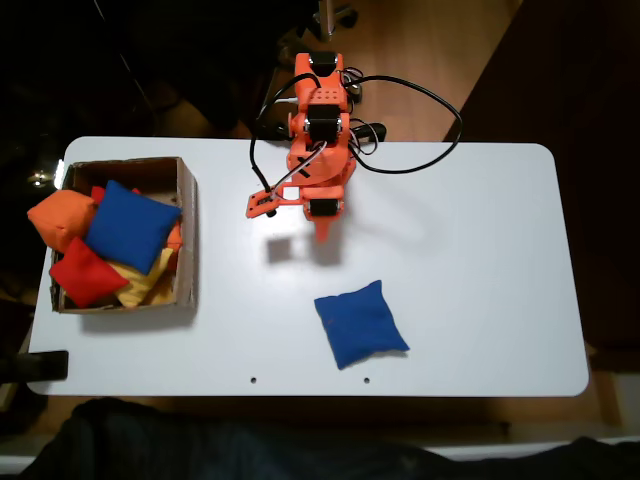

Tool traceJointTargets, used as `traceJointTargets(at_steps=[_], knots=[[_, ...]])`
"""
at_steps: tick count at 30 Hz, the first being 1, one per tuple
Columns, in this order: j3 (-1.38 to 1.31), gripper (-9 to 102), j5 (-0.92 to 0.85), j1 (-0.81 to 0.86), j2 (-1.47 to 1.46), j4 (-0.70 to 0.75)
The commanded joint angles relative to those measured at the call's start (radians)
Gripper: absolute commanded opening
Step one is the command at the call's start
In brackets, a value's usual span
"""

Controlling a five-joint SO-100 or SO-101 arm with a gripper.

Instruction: Grasp a bag and put it in the box.

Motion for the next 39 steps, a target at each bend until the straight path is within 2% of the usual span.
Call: traceJointTargets(at_steps=[1, 29, 39], knots=[[-0.015, 0, 0.003, 0.0, 0.008, 0.003], [-0.015, 0, 0.006, 0.003, 0.008, 0.003], [-0.038, 0, 0.012, -0.011, -0.052, -0.077]])
